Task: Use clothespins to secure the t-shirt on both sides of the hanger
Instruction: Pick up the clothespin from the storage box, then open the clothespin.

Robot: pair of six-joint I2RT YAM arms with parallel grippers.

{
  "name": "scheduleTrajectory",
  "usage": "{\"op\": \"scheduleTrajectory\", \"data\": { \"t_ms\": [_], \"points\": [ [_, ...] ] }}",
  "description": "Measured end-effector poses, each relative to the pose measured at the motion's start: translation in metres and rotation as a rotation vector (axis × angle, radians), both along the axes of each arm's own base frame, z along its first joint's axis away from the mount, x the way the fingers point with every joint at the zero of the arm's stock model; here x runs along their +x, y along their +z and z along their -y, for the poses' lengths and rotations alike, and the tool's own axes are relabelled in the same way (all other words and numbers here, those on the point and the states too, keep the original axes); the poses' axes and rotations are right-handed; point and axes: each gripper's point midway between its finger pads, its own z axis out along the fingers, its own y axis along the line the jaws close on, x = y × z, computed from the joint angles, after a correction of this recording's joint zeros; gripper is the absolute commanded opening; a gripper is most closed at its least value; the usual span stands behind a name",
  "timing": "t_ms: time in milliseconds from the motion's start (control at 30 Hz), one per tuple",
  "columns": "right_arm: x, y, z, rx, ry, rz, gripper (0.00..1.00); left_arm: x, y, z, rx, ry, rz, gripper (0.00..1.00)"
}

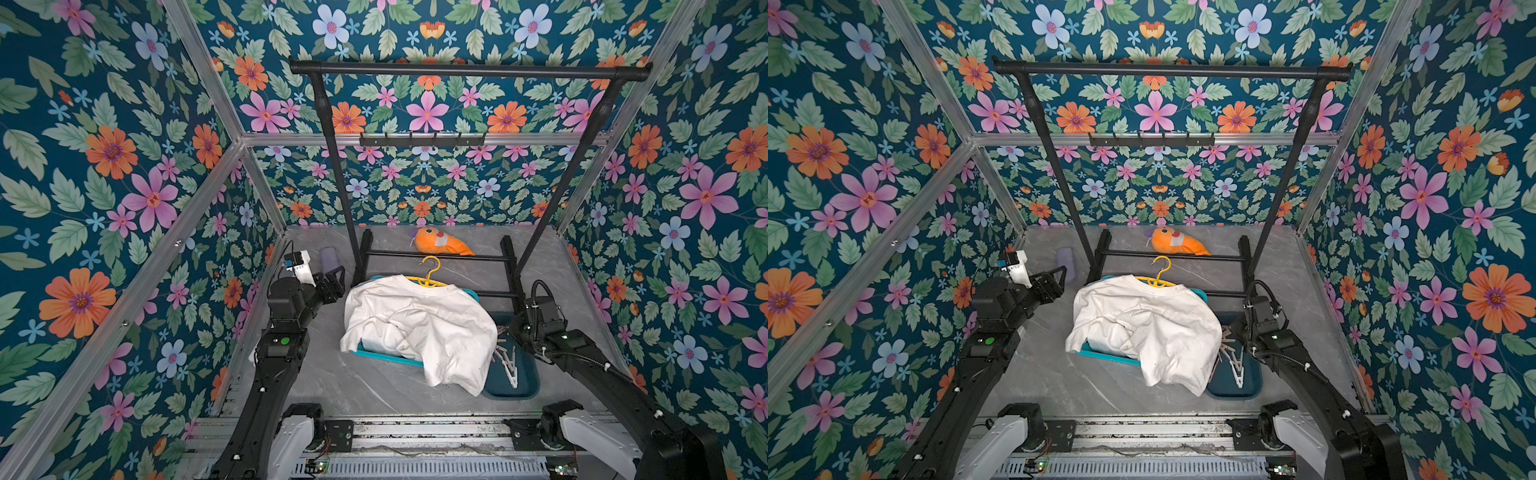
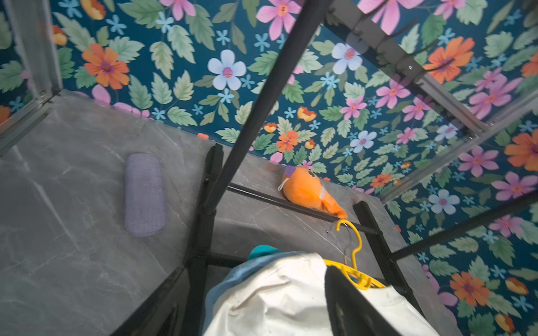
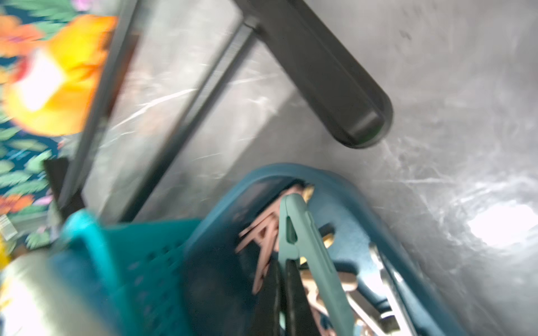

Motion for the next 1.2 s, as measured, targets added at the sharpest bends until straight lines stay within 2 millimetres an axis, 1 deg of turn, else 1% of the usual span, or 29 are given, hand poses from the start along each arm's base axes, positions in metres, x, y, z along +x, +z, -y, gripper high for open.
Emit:
{"op": "scheduleTrajectory", "data": {
  "t_ms": [100, 133, 167, 200, 267, 333, 367, 433, 467, 600, 667, 700, 767, 867, 933, 1000, 1200],
  "points": [
    [-0.001, 0.035, -0.008, -0.013, 0.112, 0.108, 0.00, -0.004, 0.017, 0.032, 0.041, -0.127, 0.048, 0.65],
    [0.000, 0.050, -0.011, -0.025, 0.159, 0.154, 0.00, -0.009, 0.022, 0.048, 0.072, -0.187, 0.074, 0.62],
    [0.000, 0.068, -0.015, -0.041, 0.217, 0.211, 0.00, -0.014, 0.027, 0.066, 0.106, -0.255, 0.103, 0.61],
    [0.001, 0.080, -0.019, -0.054, 0.259, 0.255, 0.00, -0.020, 0.031, 0.082, 0.139, -0.313, 0.130, 0.62],
    [0.001, 0.111, -0.029, -0.091, 0.383, 0.362, 0.00, -0.036, 0.035, 0.115, 0.231, -0.440, 0.211, 0.66],
    [0.000, 0.135, -0.040, -0.124, 0.494, 0.454, 0.00, -0.049, 0.034, 0.138, 0.315, -0.542, 0.283, 0.69],
    [0.000, 0.146, -0.047, -0.137, 0.558, 0.506, 0.00, -0.053, 0.033, 0.145, 0.365, -0.579, 0.320, 0.71],
    [-0.004, 0.164, -0.063, -0.152, 0.691, 0.610, 0.00, -0.057, 0.033, 0.155, 0.444, -0.625, 0.383, 0.71],
    [-0.007, 0.172, -0.070, -0.154, 0.747, 0.655, 0.00, -0.059, 0.036, 0.159, 0.466, -0.649, 0.410, 0.75],
    [-0.019, 0.216, -0.100, -0.174, 0.973, 0.850, 0.00, -0.070, 0.059, 0.179, 0.582, -0.747, 0.589, 0.75],
    [-0.027, 0.231, -0.115, -0.202, 1.086, 0.921, 0.00, -0.076, 0.064, 0.188, 0.632, -0.790, 0.654, 0.74],
    [-0.033, 0.236, -0.124, -0.224, 1.157, 0.946, 0.00, -0.080, 0.064, 0.194, 0.658, -0.813, 0.680, 0.73],
    [-0.044, 0.238, -0.142, -0.264, 1.282, 0.972, 0.00, -0.087, 0.062, 0.202, 0.703, -0.852, 0.724, 0.74],
    [-0.054, 0.230, -0.162, -0.324, 1.435, 0.965, 0.00, -0.102, 0.055, 0.216, 0.758, -0.918, 0.782, 0.75],
    [-0.054, 0.223, -0.166, -0.356, 1.483, 0.946, 0.00, -0.110, 0.051, 0.223, 0.786, -0.950, 0.809, 0.76],
    [-0.056, 0.220, -0.171, -0.381, 1.523, 0.948, 0.00, -0.118, 0.049, 0.229, 0.803, -0.979, 0.833, 0.75],
    [-0.062, 0.221, -0.178, -0.432, 1.596, 0.983, 0.00, -0.137, 0.043, 0.247, 0.824, -1.071, 0.848, 0.68]
  ]
}}
